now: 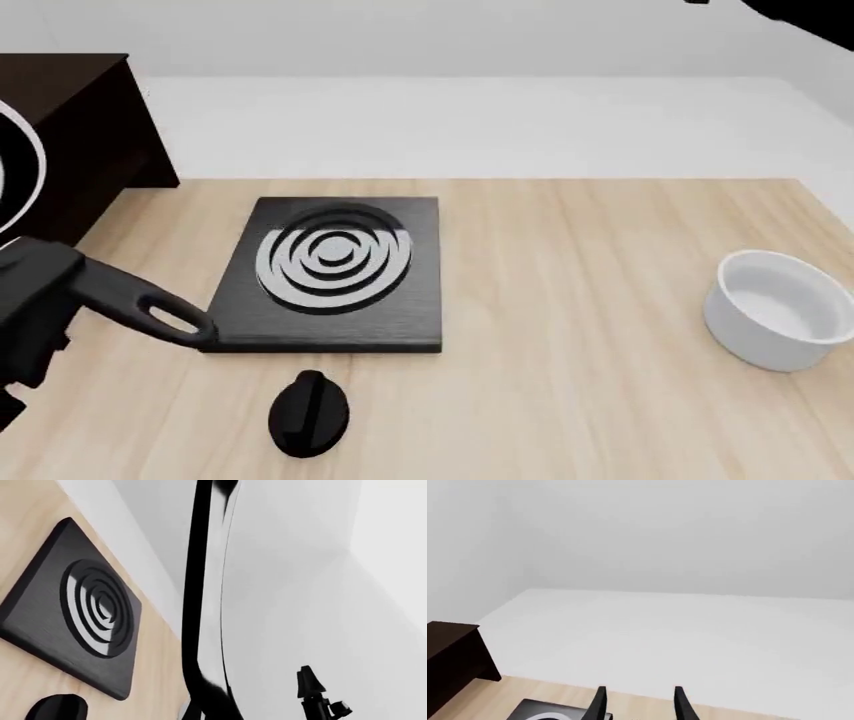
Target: Put the frying pan on the cabinet shelf.
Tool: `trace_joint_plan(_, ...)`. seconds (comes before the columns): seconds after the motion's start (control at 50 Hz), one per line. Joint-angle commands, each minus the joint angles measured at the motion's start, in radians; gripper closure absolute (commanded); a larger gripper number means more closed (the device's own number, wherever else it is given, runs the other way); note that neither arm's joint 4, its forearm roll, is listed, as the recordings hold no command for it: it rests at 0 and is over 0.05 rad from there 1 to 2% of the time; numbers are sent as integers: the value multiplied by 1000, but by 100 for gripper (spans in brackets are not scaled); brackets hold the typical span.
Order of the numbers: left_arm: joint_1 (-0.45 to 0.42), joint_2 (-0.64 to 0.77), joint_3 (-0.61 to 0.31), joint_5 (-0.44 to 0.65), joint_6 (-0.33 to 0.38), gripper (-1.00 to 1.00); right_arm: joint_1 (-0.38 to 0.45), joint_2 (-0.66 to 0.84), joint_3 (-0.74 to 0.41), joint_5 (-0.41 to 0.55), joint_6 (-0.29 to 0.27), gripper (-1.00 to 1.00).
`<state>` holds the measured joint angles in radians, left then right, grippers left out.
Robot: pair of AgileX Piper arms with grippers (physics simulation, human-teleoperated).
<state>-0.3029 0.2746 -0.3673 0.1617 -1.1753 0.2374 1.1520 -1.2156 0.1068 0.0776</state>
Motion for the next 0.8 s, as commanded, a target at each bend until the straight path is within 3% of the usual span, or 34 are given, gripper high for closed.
trace_joint_plan(0.02, 60, 153, -83, -136, 13, 100, -40, -25, 57, -29, 17, -100)
trace_joint_plan(0.06, 81, 205, -112, -177, -5, 100, -39, -25, 68, -35, 20, -100)
trace_joint_plan(0.12, 103, 299, -191, -208, 22, 100, -43, -23, 80, -39, 21, -100)
trace_joint_plan(0.24, 136, 437, -306, -286, -15, 100, -41, -16, 86, -49, 21, -100)
trace_joint_plan(0.28, 140, 482, -329, -308, -23, 100, -37, -13, 85, -52, -6, -100)
trace_joint_plan(0.38, 122, 567, -321, -402, -113, 100, -37, -15, 90, -58, 9, -100)
trace_joint_plan(0.44, 162, 634, -363, -437, -117, 100, -46, -10, 90, -56, 33, -100)
trace_joint_plan(0.68, 237, 809, -494, -469, -109, 100, -44, -2, 96, -55, 23, -100)
trace_joint_plan(0.8, 281, 867, -533, -501, -163, 100, -40, 8, 90, -58, 24, -100)
